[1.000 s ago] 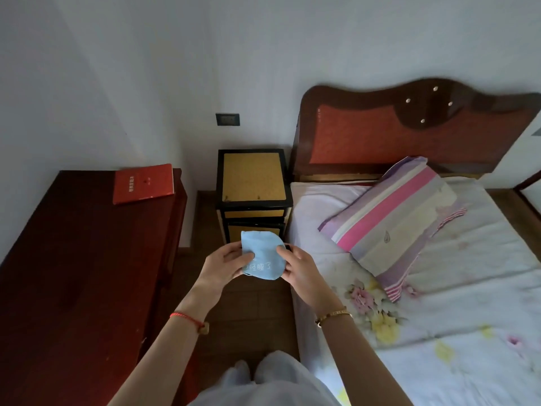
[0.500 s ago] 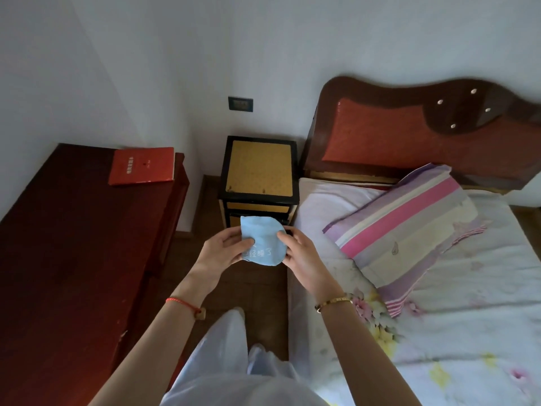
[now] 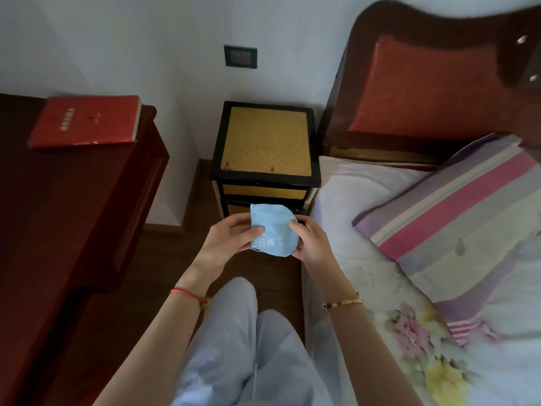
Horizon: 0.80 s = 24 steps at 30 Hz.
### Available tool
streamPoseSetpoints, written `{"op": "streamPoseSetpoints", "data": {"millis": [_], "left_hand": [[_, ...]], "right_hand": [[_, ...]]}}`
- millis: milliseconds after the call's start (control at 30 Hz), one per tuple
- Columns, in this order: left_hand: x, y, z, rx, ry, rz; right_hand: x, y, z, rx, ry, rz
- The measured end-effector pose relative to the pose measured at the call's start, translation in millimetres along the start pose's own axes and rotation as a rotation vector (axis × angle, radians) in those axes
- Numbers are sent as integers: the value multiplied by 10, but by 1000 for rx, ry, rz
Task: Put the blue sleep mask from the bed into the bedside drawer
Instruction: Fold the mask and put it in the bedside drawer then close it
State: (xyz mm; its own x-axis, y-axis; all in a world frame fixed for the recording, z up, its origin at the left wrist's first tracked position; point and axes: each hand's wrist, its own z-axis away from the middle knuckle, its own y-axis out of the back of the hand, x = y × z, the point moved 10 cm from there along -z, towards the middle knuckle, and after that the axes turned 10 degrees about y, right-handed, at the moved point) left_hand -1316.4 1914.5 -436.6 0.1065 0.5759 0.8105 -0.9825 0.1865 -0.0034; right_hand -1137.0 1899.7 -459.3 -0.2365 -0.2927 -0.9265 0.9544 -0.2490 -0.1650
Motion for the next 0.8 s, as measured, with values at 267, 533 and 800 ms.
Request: {"op": "streamPoseSetpoints", "data": {"millis": [267,533,800], "left_hand": [[-817,-64,-1320,-52,-96,-85],[-1261,-77,-2087,-78,-167,-3],[-1192,-33,-2901,-79,33,451]], "right_hand": [[1178,279,-920,51,90,-32],[1776,507,-1369,78,154,-144],[1933,626,-1435,79,149,-180]]}}
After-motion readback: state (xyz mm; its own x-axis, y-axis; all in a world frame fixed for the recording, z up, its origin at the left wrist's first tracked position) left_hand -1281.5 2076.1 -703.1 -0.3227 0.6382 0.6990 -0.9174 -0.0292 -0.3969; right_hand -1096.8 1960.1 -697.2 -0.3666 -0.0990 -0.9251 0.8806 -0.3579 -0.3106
